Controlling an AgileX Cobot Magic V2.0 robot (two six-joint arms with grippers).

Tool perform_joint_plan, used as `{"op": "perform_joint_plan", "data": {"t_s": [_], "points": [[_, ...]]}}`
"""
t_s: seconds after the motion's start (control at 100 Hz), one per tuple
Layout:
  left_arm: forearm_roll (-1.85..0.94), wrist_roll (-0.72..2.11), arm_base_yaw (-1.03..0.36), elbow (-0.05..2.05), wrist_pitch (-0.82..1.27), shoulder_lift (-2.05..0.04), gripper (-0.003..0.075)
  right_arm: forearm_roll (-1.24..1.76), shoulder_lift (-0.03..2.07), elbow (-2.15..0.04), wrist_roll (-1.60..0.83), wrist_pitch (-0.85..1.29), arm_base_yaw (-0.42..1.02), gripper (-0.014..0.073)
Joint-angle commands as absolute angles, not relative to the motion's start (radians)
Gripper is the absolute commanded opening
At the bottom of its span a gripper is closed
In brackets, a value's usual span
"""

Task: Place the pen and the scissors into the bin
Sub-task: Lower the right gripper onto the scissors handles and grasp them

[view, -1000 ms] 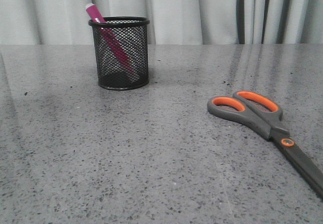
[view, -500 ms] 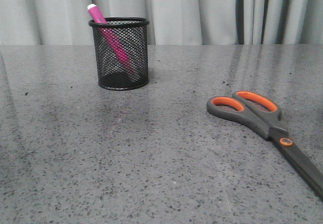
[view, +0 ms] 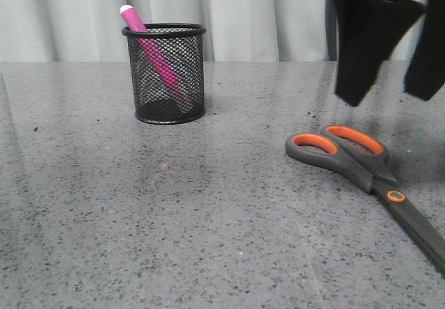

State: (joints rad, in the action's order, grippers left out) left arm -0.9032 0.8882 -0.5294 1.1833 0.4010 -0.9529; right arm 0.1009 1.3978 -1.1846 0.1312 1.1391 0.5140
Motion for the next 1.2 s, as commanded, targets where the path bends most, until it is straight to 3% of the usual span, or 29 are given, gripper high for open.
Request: {"op": "perform_joint_plan", "data": {"t_s": [0.0,0.41,0.91,1.05,1.19], "points": [[-0.927,0.887,-0.535,1.211,0.363,-0.943,0.0438,0.132,1.375,-1.171,0.157,1.09,0.516,0.0459],[-0.927,0.887,-0.535,1.211,0.36,-0.943,0.0438,0.133,1.388,-1.051,0.216,0.94,0.514,0.0459],[-0.967,0.885,-0.535,1.211,0.386,-0.943,0.0438,0.114,1.547,-1.047,0.262,0.958,0.514,0.0449],[-0.969,0.885,-0.535,1.211,0.386,-0.943,0.0438,0.088,1.58,-1.025,0.262,0.99,0.516,0.0351],[-0.969,0.885,-0.535,1.211,0.386,-0.943,0.0438,0.082,1.599,-1.02,0.253,1.011,0.516,0.0185]]}}
